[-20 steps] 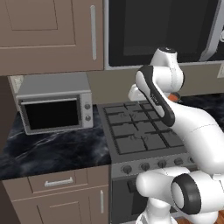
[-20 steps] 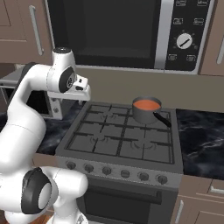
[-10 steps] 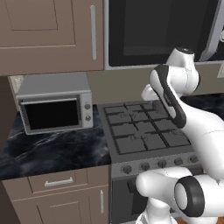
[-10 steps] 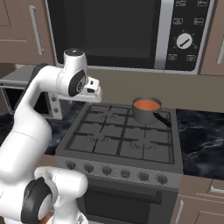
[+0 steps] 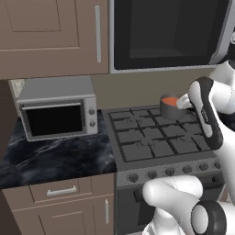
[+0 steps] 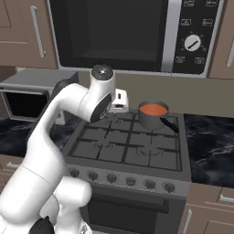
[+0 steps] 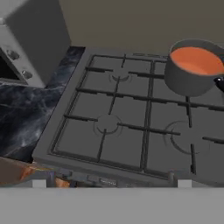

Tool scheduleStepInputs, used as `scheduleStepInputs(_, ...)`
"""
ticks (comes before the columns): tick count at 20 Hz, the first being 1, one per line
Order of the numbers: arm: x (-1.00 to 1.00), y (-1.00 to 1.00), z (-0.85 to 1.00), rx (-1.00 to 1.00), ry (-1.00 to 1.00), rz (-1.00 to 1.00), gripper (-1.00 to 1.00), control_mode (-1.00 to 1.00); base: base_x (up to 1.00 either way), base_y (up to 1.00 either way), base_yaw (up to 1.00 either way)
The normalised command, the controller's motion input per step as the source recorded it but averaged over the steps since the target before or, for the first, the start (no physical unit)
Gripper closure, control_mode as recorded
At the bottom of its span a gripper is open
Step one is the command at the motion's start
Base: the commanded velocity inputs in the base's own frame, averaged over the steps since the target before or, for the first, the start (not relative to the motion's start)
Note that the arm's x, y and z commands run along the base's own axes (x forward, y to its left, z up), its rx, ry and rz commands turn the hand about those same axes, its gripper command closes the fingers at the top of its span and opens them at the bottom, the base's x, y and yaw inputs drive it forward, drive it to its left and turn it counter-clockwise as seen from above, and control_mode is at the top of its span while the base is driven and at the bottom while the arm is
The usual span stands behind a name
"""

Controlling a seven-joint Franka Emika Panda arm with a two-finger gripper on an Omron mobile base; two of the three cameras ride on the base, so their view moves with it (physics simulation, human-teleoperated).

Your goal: Wait until the marinara sauce is simmered to a deep red color and then turn off the stove.

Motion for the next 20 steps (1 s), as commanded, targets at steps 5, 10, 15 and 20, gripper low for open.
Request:
scheduleStepInputs(5, -0.12, -0.57, -0.12, 0.00, -0.41, 0.01, -1.00, -1.00, 0.00, 0.00, 0.00)
scheduleStepInputs(10, -0.01, -0.51, -0.22, 0.00, -0.39, 0.00, -1.00, -1.00, 0.00, 0.00, 0.00)
scheduleStepInputs(15, -0.05, -0.51, -0.14, 0.00, -0.39, 0.00, -1.00, -1.00, 0.00, 0.00, 0.00)
scheduleStepInputs(20, 0.00, -0.32, -0.23, -0.01, -0.24, 0.00, -1.00, -1.00, 0.00, 0.00, 0.00)
